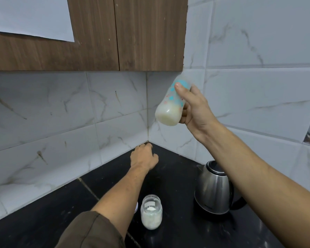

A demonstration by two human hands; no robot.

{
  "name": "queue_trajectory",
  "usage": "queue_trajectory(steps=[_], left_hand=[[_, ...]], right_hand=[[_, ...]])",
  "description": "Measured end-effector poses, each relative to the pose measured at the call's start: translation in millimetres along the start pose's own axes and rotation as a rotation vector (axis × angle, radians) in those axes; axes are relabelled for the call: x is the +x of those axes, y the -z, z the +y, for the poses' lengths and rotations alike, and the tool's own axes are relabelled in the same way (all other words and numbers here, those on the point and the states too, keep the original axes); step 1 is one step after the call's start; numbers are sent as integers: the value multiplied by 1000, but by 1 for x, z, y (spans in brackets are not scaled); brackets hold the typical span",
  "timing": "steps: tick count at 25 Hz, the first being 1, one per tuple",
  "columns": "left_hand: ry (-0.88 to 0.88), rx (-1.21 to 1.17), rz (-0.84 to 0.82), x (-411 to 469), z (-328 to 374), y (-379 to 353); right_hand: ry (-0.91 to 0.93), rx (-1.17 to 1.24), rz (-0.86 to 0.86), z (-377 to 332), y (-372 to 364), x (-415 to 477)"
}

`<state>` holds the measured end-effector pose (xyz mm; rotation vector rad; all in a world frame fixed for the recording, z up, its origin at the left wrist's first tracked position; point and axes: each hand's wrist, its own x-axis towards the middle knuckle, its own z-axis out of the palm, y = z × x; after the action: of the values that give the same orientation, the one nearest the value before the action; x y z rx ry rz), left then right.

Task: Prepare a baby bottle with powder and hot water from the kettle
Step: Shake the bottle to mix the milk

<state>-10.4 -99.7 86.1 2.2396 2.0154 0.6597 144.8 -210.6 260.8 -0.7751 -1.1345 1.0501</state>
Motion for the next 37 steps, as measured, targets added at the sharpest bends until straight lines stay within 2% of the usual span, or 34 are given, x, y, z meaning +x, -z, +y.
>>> queue_trajectory(steps=[1,4,5,6,9,10,14,17,23,28,33,37], left_hand=[[-4,-4,-4,0,2,0],[-9,0,-12,-2,3,-3],[-4,2,-16,-2,3,-4],[0,7,-19,-2,1,-4],[1,3,-23,0,2,-6],[-6,-2,-24,0,3,-6],[2,-55,-28,-2,4,-8],[31,-154,-51,-3,3,-12],[-39,-370,-219,-17,9,-33],[-102,-461,-382,-38,12,-66],[-115,-458,-418,-58,21,-96],[-123,-345,-477,-72,25,-120]], right_hand=[[24,0,1,-2,1,2],[-9,378,208,-8,11,17],[-17,414,232,-7,14,20],[-31,333,191,-3,15,19],[-24,-123,-45,18,15,10],[0,-182,-63,26,19,10],[30,-302,38,52,33,18],[-37,-475,64,93,48,25],[-155,-757,145,169,74,11],[-231,-867,188,213,100,-17],[-326,-930,179,239,119,-47],[-387,-1014,138,256,130,-71]])
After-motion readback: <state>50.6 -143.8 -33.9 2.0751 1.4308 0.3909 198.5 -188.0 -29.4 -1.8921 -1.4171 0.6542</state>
